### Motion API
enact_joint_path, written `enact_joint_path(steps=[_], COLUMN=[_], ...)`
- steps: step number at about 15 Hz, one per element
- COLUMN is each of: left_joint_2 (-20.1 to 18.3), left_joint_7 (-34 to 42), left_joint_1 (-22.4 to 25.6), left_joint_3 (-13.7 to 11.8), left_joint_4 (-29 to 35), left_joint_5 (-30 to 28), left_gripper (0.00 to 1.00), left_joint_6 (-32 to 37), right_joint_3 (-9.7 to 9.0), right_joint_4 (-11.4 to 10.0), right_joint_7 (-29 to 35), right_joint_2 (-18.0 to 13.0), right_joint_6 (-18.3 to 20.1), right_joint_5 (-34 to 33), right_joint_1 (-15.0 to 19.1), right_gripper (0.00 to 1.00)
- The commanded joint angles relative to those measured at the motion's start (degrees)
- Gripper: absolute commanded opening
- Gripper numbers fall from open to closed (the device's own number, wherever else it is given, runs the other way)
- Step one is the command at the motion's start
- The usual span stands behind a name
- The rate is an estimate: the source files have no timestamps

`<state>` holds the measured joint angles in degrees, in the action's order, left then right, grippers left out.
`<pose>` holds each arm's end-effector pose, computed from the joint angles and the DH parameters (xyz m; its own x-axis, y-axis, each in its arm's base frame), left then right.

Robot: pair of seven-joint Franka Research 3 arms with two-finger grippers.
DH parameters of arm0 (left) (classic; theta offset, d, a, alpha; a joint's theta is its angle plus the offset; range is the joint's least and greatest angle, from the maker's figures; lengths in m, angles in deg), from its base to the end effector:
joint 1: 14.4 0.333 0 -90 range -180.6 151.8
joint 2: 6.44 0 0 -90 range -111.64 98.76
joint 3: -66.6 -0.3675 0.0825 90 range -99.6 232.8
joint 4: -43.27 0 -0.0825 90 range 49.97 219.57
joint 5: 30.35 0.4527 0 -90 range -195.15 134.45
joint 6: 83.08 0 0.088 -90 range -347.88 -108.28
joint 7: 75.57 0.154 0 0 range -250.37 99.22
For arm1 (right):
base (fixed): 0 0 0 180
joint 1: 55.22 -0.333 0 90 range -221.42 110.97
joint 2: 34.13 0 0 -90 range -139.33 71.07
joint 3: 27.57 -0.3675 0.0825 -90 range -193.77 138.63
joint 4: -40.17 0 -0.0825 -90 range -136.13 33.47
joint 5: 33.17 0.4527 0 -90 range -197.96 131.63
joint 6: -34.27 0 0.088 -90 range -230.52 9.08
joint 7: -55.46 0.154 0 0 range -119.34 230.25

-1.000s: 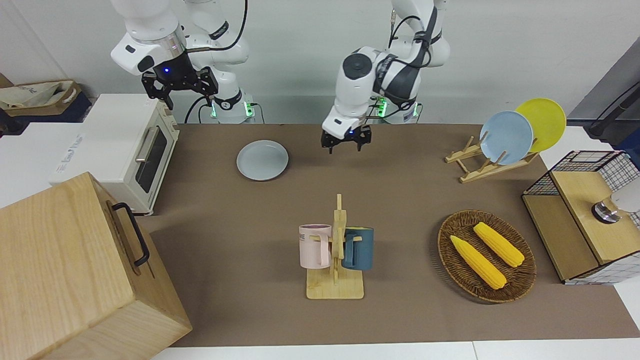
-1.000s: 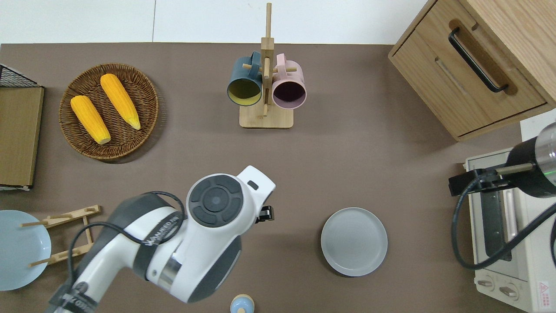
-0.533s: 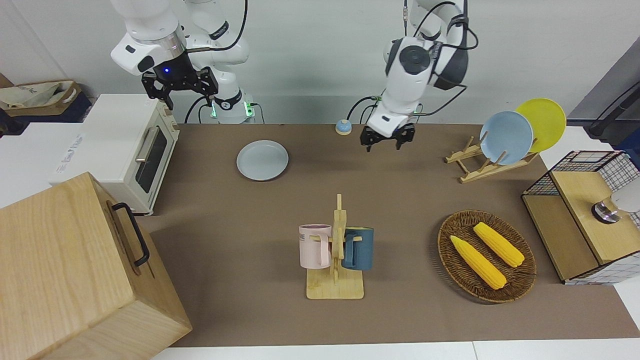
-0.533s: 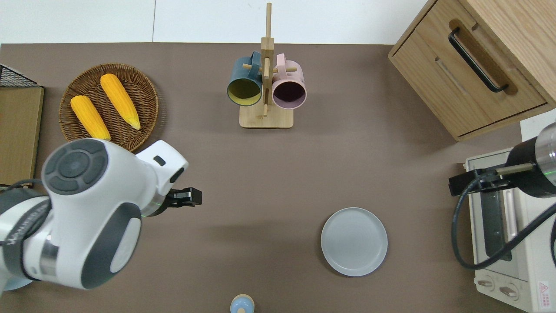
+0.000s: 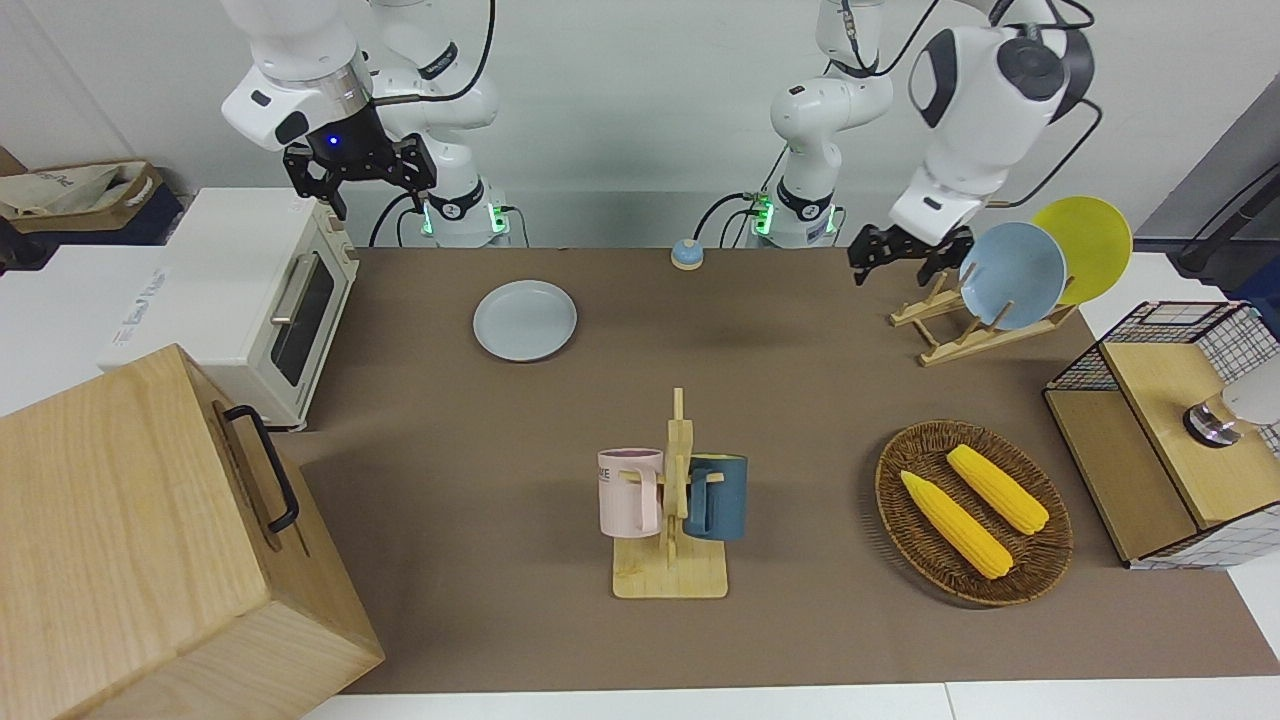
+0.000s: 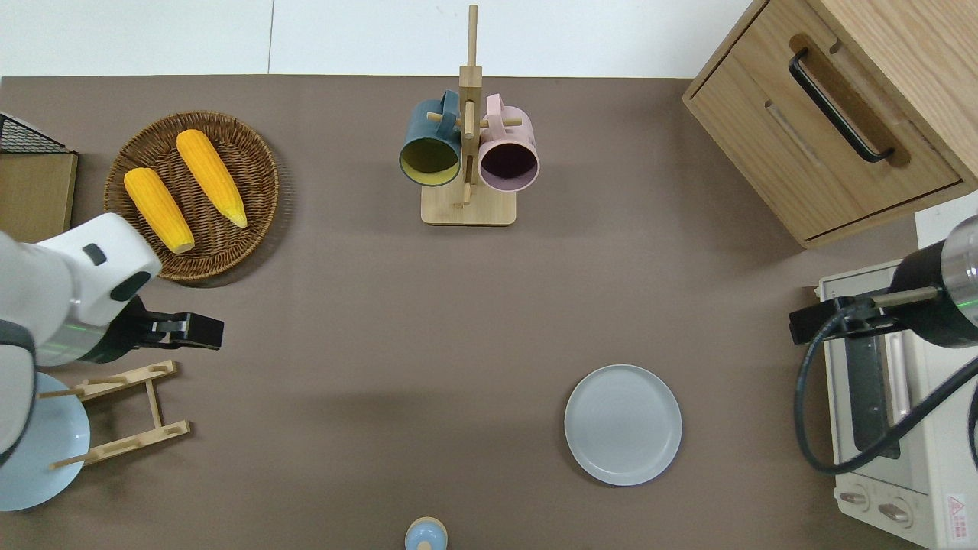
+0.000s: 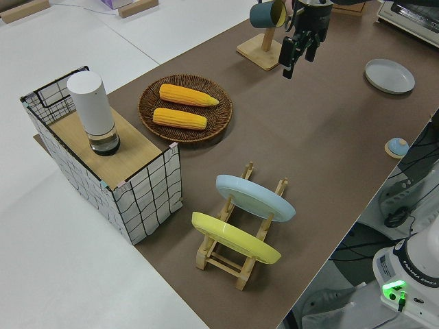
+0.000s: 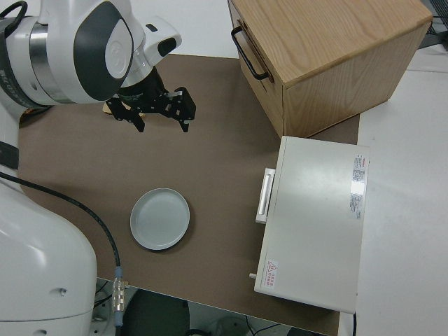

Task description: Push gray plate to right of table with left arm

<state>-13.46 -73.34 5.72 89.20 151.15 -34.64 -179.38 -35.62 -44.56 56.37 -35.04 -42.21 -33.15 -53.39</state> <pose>0.5733 -0.0437 0.5374 0.9939 -0.0669 -0.0875 -0.0645 -0.9975 0.0298 0.5820 0.0642 0.6684 0.9876 0.0914 -0.1279 0.0927 -0.9957 0.0039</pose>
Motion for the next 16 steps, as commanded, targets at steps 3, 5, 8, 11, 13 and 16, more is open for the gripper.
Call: enact_joint_path(steps=[3, 5, 8, 11, 13, 16], left_joint_2=[0.5, 1.0, 1.6, 1.6, 1.6, 1.6], left_joint_7=[8.2, 8.4, 8.4, 8.3, 8.4, 8.3], left_joint_1=[0.6, 0.8, 0.7, 0.7, 0.7, 0.7], left_joint_3=[-4.8, -4.9, -4.9, -4.8, -4.8, -4.8], left_joint_4=[-7.1, -9.8, -12.1, -12.5, -12.5, -12.5], left_joint_5=[1.9, 2.1, 2.1, 2.1, 2.2, 2.2], left_gripper=[1.0, 1.0, 1.0, 1.0, 1.0, 1.0], left_joint_6=[4.5, 6.4, 6.6, 6.6, 6.6, 6.6], right_joint_3=[-0.92, -0.92, -0.92, -0.92, -0.92, -0.92], right_joint_4=[0.5, 0.5, 0.5, 0.5, 0.5, 0.5], right_joint_7=[0.7, 0.7, 0.8, 0.8, 0.7, 0.7], right_joint_2=[-0.1, -0.1, -0.1, -0.1, -0.1, -0.1], right_joint_6=[0.9, 0.9, 0.9, 0.9, 0.9, 0.9], right_joint_5=[0.2, 0.2, 0.2, 0.2, 0.2, 0.2], right_joint_1=[1.2, 1.1, 1.1, 1.1, 1.1, 1.1], right_gripper=[0.983, 0.983, 0.983, 0.983, 0.983, 0.983])
